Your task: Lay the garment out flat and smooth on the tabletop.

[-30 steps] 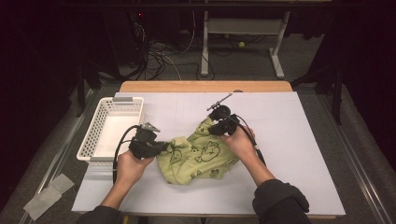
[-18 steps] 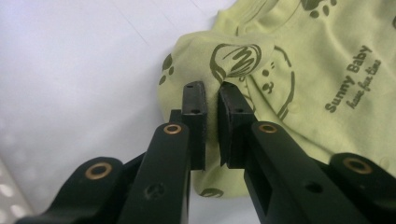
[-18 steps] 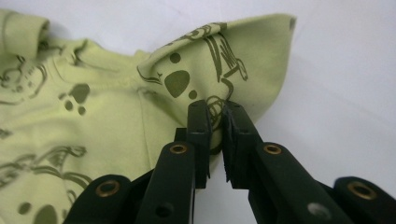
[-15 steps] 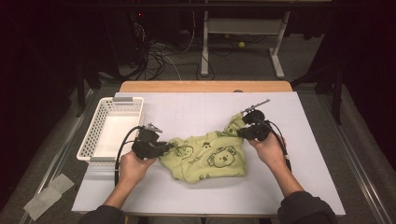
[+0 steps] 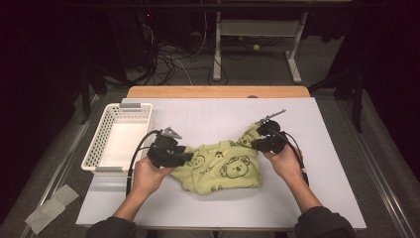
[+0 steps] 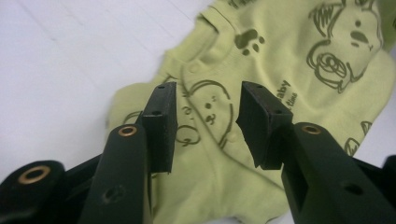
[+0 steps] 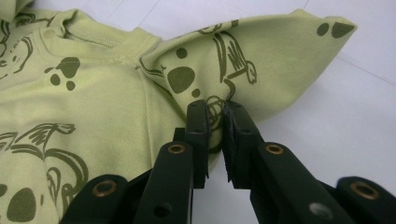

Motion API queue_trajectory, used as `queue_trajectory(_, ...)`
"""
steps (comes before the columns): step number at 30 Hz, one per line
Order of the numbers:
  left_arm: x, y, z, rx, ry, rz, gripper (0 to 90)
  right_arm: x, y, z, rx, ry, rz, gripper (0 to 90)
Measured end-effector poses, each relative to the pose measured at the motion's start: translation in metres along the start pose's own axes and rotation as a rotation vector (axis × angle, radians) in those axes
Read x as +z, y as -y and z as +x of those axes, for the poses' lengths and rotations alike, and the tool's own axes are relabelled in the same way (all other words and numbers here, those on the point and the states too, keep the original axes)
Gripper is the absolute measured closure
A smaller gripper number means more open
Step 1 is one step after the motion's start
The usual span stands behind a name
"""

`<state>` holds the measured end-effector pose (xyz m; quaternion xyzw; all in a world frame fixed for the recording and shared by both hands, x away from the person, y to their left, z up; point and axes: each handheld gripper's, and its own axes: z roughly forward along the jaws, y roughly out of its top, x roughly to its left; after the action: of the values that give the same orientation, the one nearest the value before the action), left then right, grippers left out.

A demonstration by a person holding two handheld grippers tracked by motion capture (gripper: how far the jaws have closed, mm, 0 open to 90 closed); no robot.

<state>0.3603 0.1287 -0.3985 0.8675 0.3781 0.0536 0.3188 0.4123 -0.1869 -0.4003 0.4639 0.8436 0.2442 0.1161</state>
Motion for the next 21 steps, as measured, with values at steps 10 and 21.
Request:
queue_trajectory(10, 0.046, -0.004, 0.006, -0.039, 0.04, 0.075, 47.7, 0.001, 0.001, 0.0, -0.003, 0.002, 0.002, 81.9)
queue_trajectory(21, 0.066, 0.0, 0.015, -0.073, 0.038, 0.099, 48.2, 0.001, 0.001, 0.0, -0.007, 0.004, 0.007, 81.6)
